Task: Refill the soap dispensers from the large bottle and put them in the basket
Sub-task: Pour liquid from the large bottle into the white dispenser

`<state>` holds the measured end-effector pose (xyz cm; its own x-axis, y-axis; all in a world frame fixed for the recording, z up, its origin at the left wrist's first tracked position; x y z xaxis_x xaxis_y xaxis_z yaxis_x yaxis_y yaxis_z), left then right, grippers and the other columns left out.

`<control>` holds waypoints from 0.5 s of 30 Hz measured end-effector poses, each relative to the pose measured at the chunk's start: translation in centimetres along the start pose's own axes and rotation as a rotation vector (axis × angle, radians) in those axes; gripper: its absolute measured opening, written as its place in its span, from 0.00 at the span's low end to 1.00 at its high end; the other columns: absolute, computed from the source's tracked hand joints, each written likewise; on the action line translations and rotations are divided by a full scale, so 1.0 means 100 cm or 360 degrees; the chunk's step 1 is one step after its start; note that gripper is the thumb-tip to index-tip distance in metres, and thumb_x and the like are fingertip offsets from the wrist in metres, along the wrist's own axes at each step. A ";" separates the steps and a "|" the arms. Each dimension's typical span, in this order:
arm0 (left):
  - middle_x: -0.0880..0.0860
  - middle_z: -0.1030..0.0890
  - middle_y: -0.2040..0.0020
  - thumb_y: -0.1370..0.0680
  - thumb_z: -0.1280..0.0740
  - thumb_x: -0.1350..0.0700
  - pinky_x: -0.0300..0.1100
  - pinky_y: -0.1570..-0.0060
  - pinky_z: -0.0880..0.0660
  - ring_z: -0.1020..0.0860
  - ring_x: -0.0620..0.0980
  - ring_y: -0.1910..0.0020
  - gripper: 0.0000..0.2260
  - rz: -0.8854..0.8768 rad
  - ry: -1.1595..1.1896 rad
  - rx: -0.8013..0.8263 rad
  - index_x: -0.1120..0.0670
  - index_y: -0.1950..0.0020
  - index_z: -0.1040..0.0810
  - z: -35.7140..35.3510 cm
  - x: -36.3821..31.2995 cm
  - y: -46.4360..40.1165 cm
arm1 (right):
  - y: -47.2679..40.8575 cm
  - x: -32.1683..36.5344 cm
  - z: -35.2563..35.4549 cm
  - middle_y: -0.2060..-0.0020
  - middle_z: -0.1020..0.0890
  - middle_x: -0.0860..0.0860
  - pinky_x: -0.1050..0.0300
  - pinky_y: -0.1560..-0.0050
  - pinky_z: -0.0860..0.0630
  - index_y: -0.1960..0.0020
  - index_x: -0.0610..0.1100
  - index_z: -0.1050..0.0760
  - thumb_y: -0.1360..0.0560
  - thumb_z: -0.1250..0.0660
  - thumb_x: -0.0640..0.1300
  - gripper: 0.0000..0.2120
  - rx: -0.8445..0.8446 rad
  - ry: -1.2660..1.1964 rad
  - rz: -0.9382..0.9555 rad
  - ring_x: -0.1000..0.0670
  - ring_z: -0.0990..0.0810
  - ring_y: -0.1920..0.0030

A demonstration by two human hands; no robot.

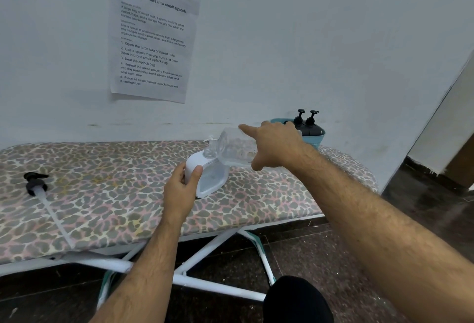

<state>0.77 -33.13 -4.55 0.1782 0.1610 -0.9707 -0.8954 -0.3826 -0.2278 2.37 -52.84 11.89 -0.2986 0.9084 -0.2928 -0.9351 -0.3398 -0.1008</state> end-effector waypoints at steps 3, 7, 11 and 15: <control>0.44 0.18 0.50 0.28 0.35 0.35 0.58 0.51 0.19 0.18 0.48 0.51 0.18 0.0001 0.0002 0.0005 0.40 0.41 0.25 0.000 0.000 0.000 | 0.000 0.001 0.001 0.38 0.26 0.46 0.41 0.38 0.30 0.22 0.59 0.47 0.32 0.25 0.57 0.45 0.0001 0.0009 0.0003 0.43 0.24 0.41; 0.44 0.18 0.50 0.26 0.34 0.37 0.58 0.51 0.19 0.18 0.48 0.51 0.17 0.0006 0.0000 0.0003 0.40 0.39 0.25 -0.001 0.000 -0.001 | 0.001 0.001 0.002 0.37 0.26 0.46 0.40 0.37 0.31 0.22 0.58 0.45 0.32 0.25 0.57 0.44 0.0007 0.0006 0.0003 0.42 0.24 0.40; 0.43 0.19 0.49 0.22 0.33 0.42 0.57 0.49 0.19 0.19 0.47 0.50 0.17 0.0011 -0.0004 -0.0012 0.46 0.35 0.24 0.000 0.001 -0.001 | 0.002 0.002 0.003 0.37 0.27 0.45 0.41 0.39 0.30 0.22 0.58 0.45 0.31 0.25 0.57 0.44 -0.0007 0.0026 0.0005 0.42 0.25 0.40; 0.43 0.18 0.50 0.23 0.33 0.40 0.57 0.50 0.19 0.18 0.48 0.50 0.15 0.0012 -0.0002 -0.0007 0.42 0.39 0.24 0.000 0.002 -0.001 | 0.003 0.003 0.004 0.35 0.28 0.45 0.41 0.38 0.31 0.22 0.57 0.45 0.31 0.26 0.56 0.44 -0.0009 0.0030 0.0005 0.42 0.26 0.38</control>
<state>0.92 -33.04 -4.71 0.1708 0.1591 -0.9724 -0.8950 -0.3876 -0.2206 1.93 -52.58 12.11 -0.2977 0.9025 -0.3112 -0.9331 -0.3440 -0.1050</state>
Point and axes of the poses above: each hand's wrist, its own y-axis away from the middle knuckle, its own z-axis out of the back of the hand, x = y × z, the point moved 8 cm from there along -y, towards the middle knuckle
